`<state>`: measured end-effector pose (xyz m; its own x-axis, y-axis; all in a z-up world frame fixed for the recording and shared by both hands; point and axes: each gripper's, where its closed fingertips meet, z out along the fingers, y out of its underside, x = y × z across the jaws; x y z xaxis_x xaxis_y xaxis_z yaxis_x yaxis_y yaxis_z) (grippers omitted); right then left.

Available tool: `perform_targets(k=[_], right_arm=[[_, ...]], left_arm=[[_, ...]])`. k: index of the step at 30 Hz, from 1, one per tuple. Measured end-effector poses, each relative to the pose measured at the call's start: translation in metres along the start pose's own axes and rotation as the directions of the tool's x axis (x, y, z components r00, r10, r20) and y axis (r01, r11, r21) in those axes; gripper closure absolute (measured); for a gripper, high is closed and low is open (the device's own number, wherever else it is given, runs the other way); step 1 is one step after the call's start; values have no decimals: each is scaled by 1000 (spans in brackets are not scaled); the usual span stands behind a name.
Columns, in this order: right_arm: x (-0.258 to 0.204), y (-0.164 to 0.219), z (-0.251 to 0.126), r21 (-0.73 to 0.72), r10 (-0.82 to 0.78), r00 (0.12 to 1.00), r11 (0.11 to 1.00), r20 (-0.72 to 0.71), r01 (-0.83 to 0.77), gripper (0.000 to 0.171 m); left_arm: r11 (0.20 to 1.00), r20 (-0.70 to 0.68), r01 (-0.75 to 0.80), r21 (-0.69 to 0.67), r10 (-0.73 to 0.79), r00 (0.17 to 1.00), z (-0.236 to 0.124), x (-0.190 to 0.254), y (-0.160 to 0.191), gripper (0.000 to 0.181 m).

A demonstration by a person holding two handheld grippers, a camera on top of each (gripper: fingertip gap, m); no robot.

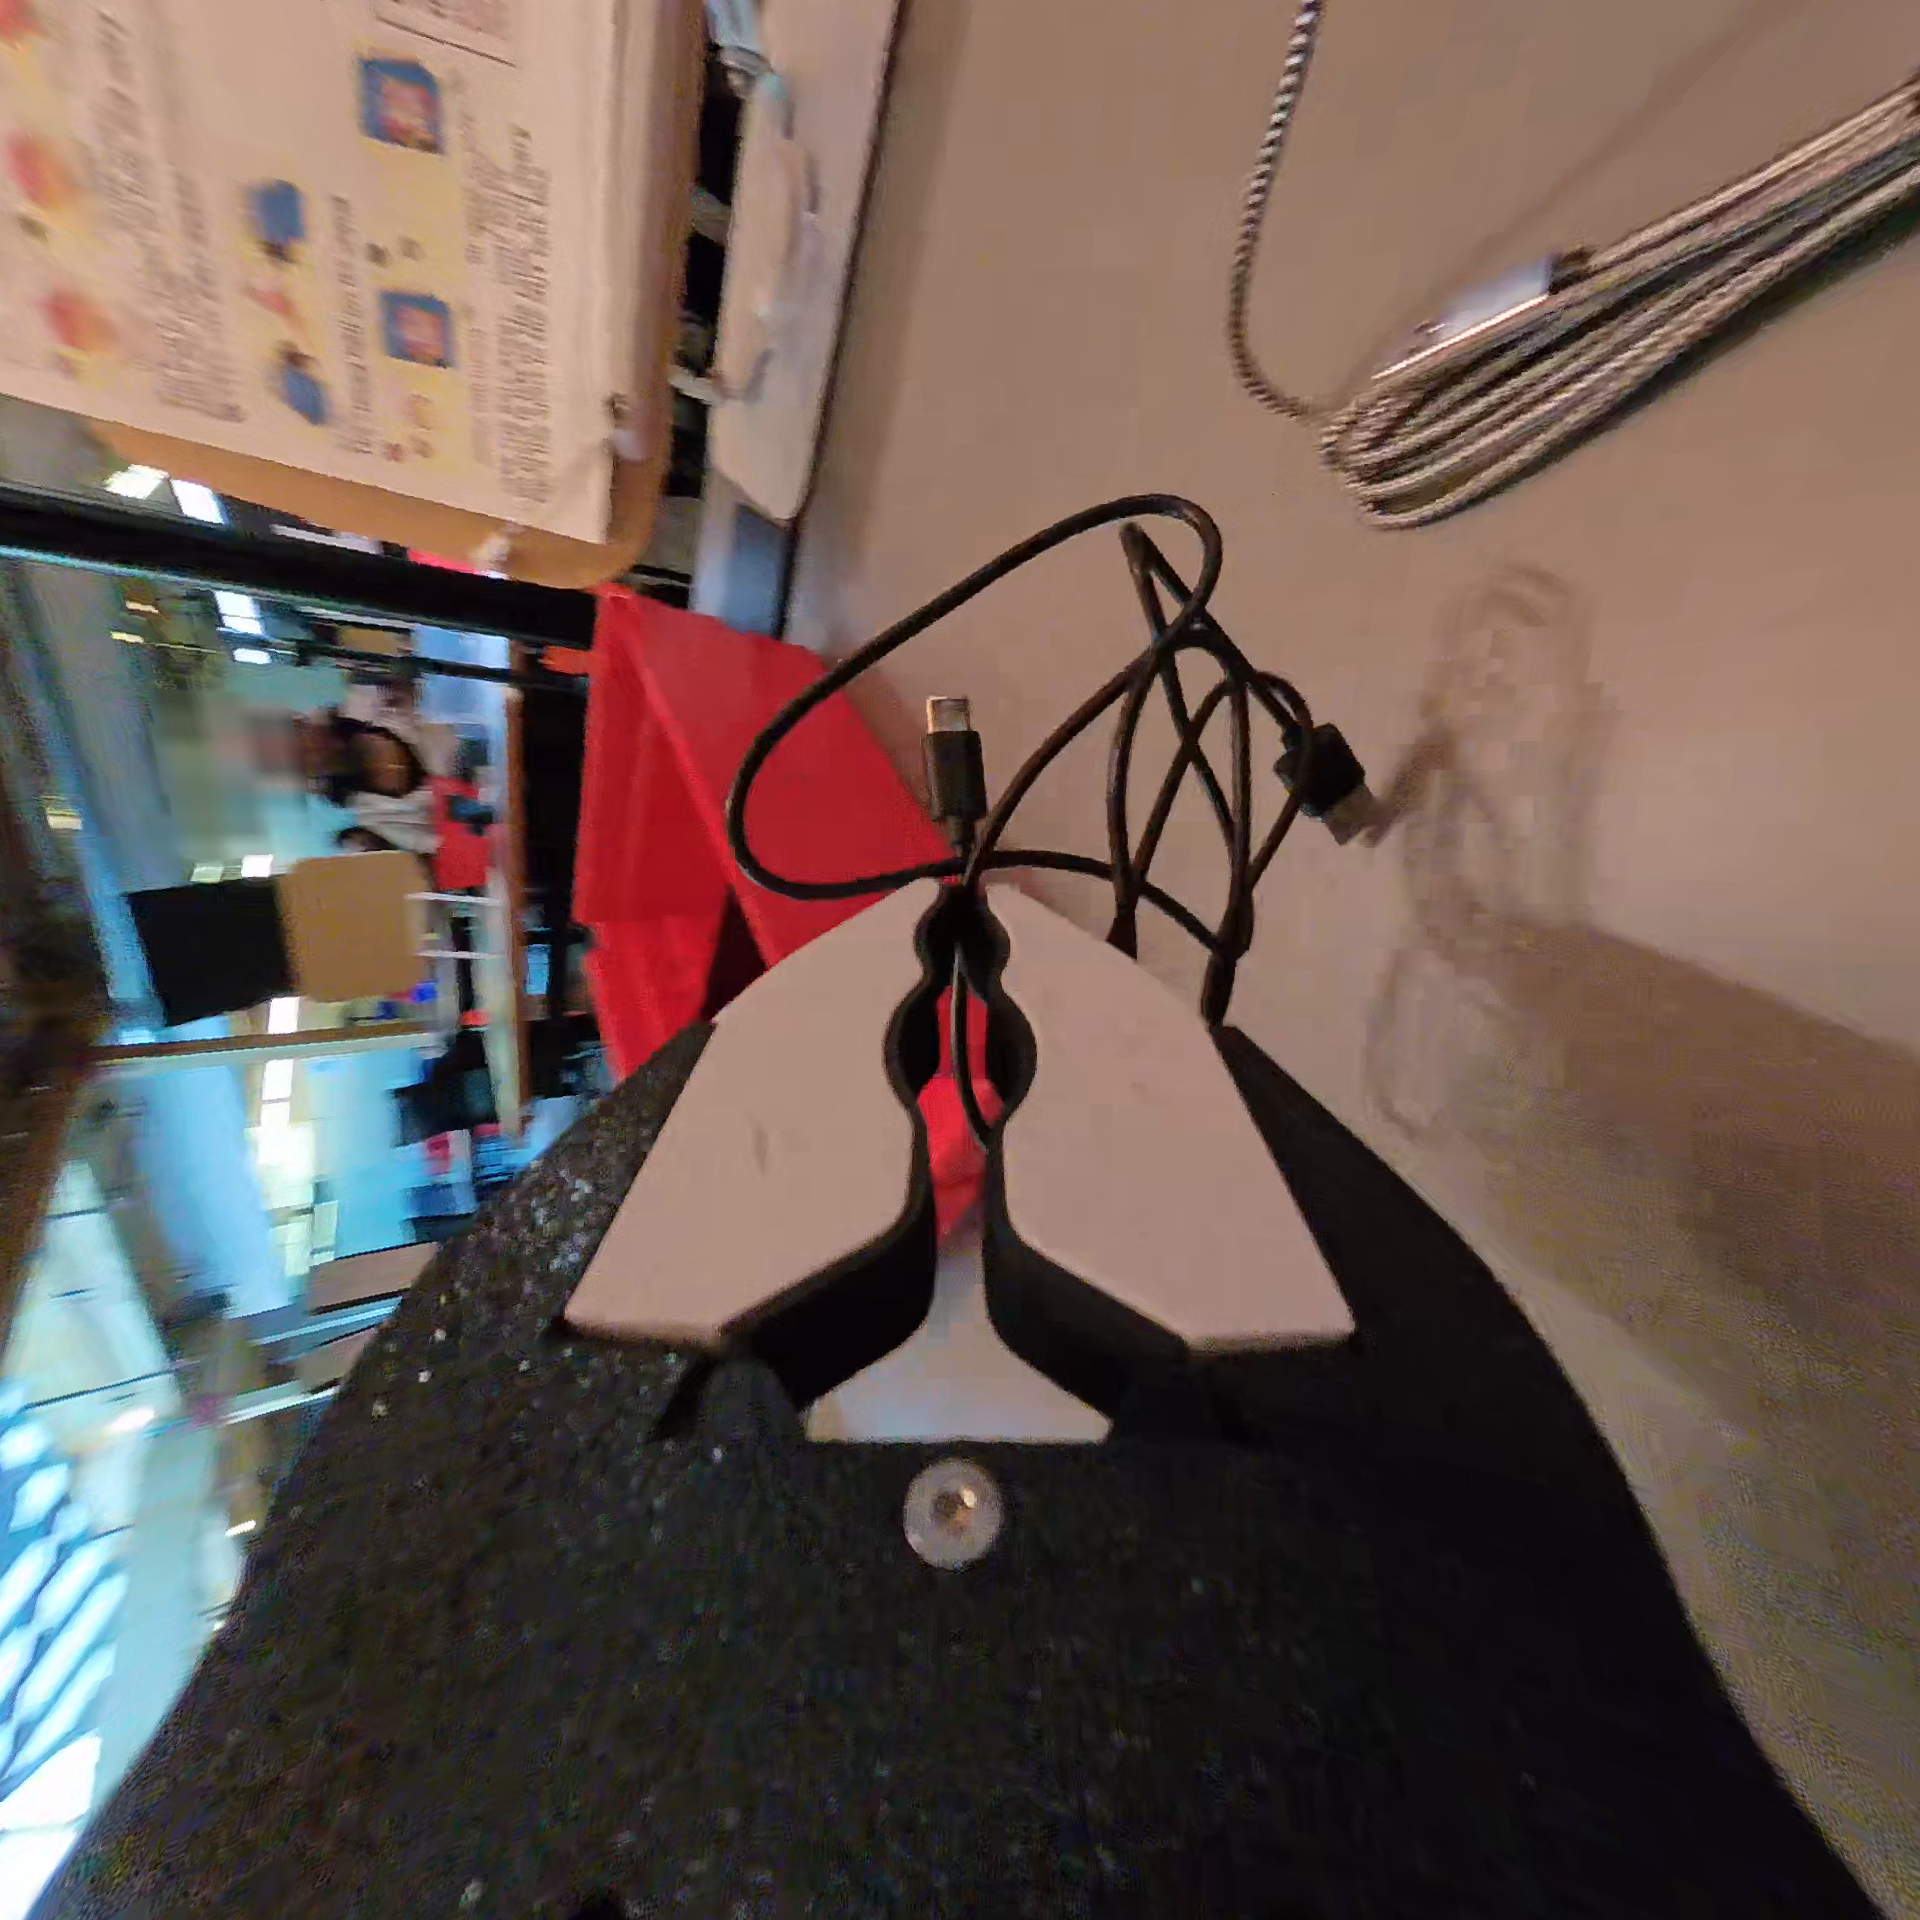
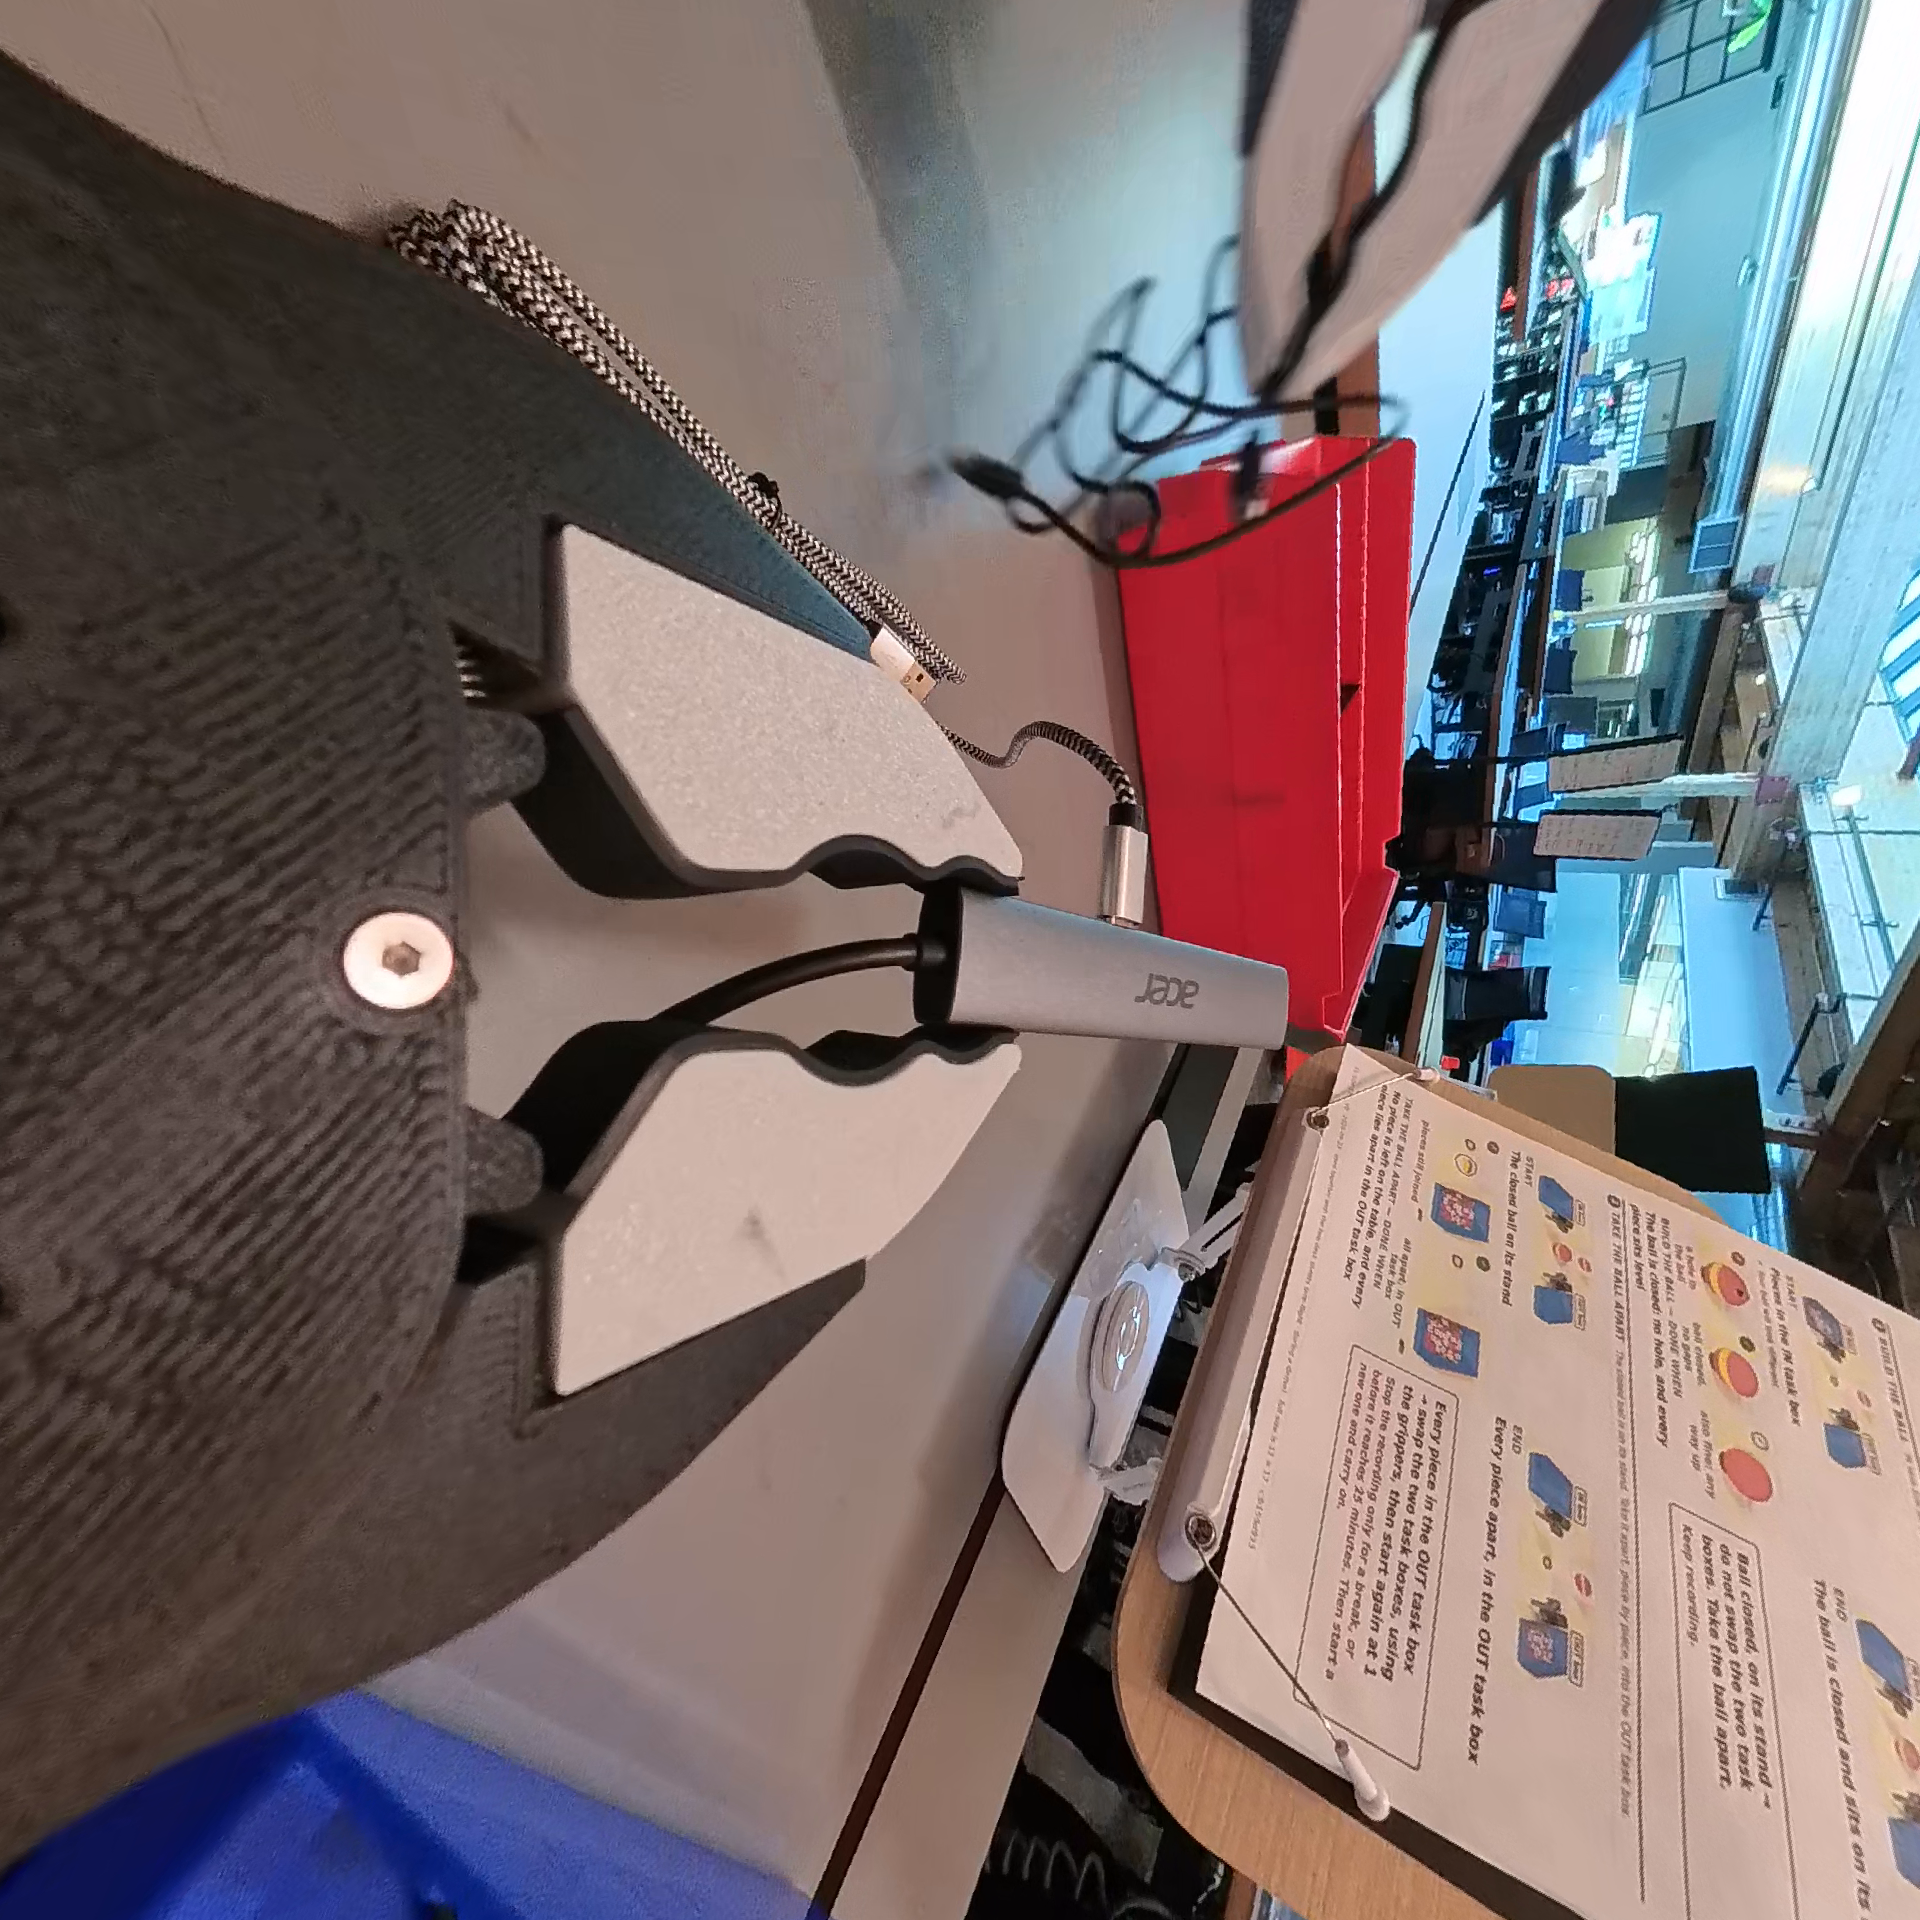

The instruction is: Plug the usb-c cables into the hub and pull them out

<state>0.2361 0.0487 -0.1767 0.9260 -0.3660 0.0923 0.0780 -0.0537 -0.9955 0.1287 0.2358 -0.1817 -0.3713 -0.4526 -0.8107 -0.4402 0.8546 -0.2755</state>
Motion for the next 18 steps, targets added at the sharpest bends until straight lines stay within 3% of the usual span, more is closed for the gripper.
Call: perform_targets(k=[1, 4, 7, 12, 18], right_arm=[[0, 0, 0, 0, -1, 1000, 1000, -1, 1, 147], [0, 0, 0, 0, -2, 1000, 1000, -2, 2, 147], [0, 0, 0, 1, -2, 1000, 1000, -2, 2, 147], [-1, 0, 0, 1, -15, 1000, 1000, -2, 15, 147], [-1, 0, 0, 1, -13, 1000, 1000, -2, 13, 147]], left_arm=[[998, 105, -64, 1, 63, 992, -7, -19, -2, 179], [970, 338, -240, 26, 217, 916, -23, -47, -18, 179], [923, 349, -382, 51, 342, 872, -17, -20, -26, 179], [882, 164, -442, 163, 418, 894, -3, 54, -28, 179], [937, -168, -183, 298, 240, 956, -19, 91, -34, 169]])
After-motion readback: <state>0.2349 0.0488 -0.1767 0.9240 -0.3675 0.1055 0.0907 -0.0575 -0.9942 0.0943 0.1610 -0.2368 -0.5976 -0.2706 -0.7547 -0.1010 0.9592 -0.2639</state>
